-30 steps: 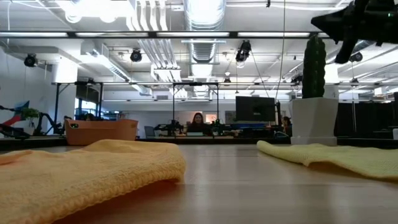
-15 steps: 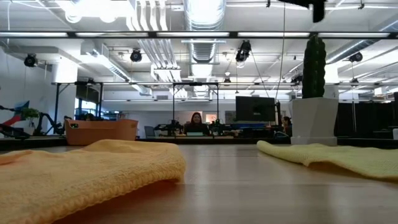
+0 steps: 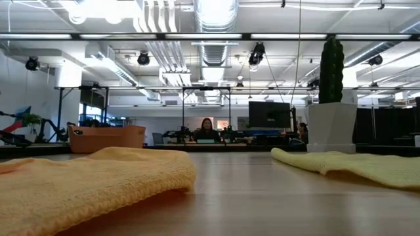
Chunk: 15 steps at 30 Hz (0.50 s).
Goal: Roll microfiber towels into tight, uniform cylinder then place into a basket
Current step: Fold the orange towel
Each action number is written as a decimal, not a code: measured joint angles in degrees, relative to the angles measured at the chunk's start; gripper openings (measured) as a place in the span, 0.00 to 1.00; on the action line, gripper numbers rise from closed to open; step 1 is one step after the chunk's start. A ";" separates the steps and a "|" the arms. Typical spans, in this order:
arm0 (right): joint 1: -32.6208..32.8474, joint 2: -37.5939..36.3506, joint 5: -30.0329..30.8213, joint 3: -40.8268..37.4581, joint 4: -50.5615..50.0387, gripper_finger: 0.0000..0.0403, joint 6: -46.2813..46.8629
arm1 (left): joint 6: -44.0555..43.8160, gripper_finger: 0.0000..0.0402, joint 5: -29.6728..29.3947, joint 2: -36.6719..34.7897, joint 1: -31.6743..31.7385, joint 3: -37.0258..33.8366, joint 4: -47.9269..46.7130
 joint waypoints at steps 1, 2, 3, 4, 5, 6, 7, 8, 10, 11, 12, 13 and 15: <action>0.00 1.31 -0.33 2.20 -0.54 0.02 -0.21 | 0.06 0.00 1.91 0.54 0.00 1.24 -2.44; 0.00 2.53 -1.18 4.27 -2.25 0.02 -0.71 | 0.32 0.00 3.82 0.78 0.00 2.03 -4.20; 0.00 3.80 -2.39 6.15 -5.10 0.02 -0.95 | 0.81 0.00 5.49 0.99 0.02 2.48 -5.35; 0.00 5.08 -3.94 7.96 -8.06 0.02 -0.83 | 1.71 0.00 7.61 1.29 0.00 2.70 -5.94; 0.00 6.09 -5.43 9.32 -10.95 0.02 0.08 | 3.07 0.00 9.80 1.56 0.01 2.70 -5.98; 0.02 7.13 -6.72 10.35 -13.93 0.02 1.84 | 4.32 0.00 12.39 1.80 0.00 2.68 -5.94; 0.05 8.21 -7.64 11.23 -16.00 0.02 4.15 | 4.66 0.00 15.02 2.05 0.01 2.57 -5.97; 0.07 9.17 -8.46 12.02 -17.05 0.02 6.47 | 4.67 0.01 17.40 2.35 0.00 2.44 -6.38; 0.07 11.07 -8.92 12.71 -17.87 0.02 11.53 | 4.69 0.04 22.01 3.04 0.00 2.13 -8.15; 0.01 12.28 -8.92 12.97 -15.96 0.02 14.86 | 4.75 0.06 23.95 3.53 0.00 2.08 -9.44; 0.00 13.61 -8.92 13.15 -13.06 0.02 18.17 | 4.85 0.08 25.82 4.32 0.00 2.08 -10.64; -0.02 14.79 -9.03 13.21 -10.63 0.02 21.22 | 4.91 0.11 27.23 5.39 -0.02 2.02 -11.59; 0.07 17.32 -12.65 13.93 -8.31 0.02 25.34 | 5.15 0.16 30.03 7.50 -0.02 1.87 -13.35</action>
